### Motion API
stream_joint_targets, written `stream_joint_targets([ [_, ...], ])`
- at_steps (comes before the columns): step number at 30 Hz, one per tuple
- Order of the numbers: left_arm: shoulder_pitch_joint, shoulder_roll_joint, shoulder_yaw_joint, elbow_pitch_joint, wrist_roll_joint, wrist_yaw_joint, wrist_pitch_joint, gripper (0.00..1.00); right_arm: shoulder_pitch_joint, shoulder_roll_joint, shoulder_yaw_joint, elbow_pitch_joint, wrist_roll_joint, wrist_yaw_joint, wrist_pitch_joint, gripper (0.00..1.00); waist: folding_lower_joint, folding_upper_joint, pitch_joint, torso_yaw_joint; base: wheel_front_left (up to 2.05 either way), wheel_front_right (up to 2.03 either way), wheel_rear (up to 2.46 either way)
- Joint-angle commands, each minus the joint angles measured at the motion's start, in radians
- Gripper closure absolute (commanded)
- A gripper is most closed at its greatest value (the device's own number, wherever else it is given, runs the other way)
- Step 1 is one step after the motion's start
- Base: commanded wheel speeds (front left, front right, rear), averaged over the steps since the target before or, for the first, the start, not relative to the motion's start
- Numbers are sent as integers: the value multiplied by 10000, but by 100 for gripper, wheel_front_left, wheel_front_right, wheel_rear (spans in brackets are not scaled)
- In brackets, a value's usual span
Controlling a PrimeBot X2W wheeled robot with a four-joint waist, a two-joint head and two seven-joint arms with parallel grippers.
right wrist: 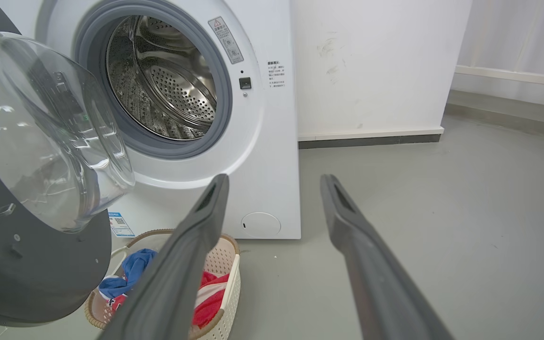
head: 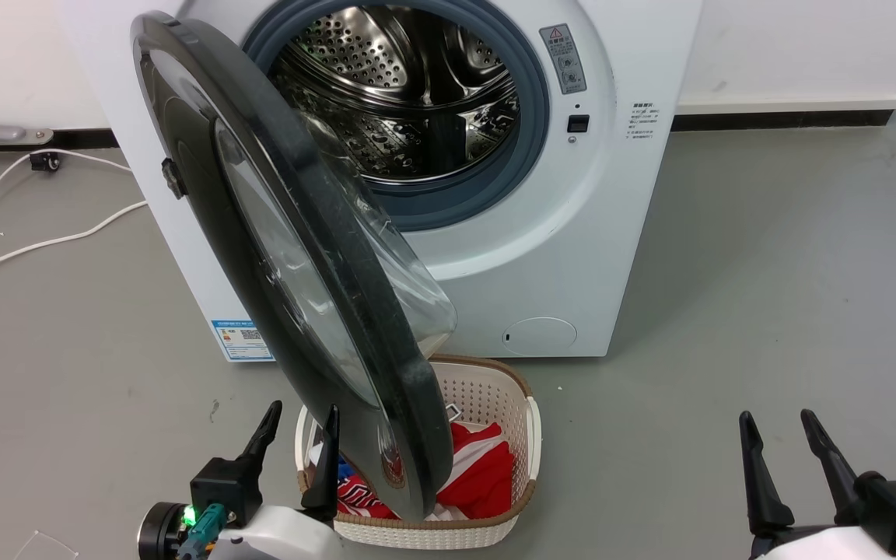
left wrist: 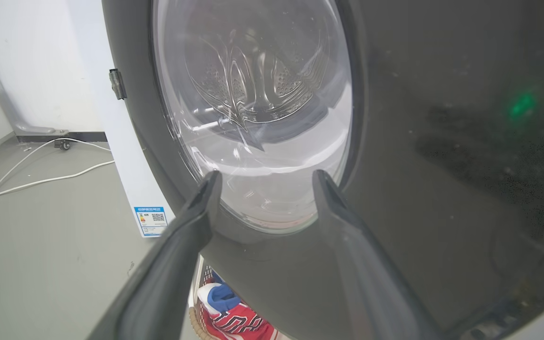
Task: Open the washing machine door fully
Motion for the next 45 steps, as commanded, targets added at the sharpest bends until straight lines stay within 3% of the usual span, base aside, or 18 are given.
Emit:
stream_joint_targets([
  [1,24,-23,7,30,-34,-34,-26,0,-219,47,-6,66,-30,-2,-51,0,0,0,8,10,0,0,0],
  [13,-106,-37,-20,-14,56,35,-26,0,-488,63,43,351,-177,-2,-123,0,0,0,64,47,0,0,0],
  [14,-116,-46,-9,-52,26,38,-26,53,-506,65,45,362,-198,-2,-123,0,0,0,77,56,0,0,0],
  [15,-125,-51,0,-73,0,35,-26,97,-524,66,55,363,-206,-2,-130,0,0,0,95,66,0,0,0],
  [16,-129,-61,-10,-85,-19,34,-26,100,-540,68,55,371,-211,-2,-124,0,0,0,112,75,0,0,0],
  [28,-370,-117,136,-1017,97,302,-26,100,-645,78,-104,352,-276,-2,-144,0,0,0,390,348,0,0,0],
  [36,-617,-151,199,-3261,319,650,-26,100,-771,82,-131,380,-246,-2,-189,0,0,0,490,511,0,0,0],
  [45,-876,-183,-662,-5949,476,776,159,100,-753,86,-125,452,-176,-2,-187,0,0,0,445,543,0,0,0],
])
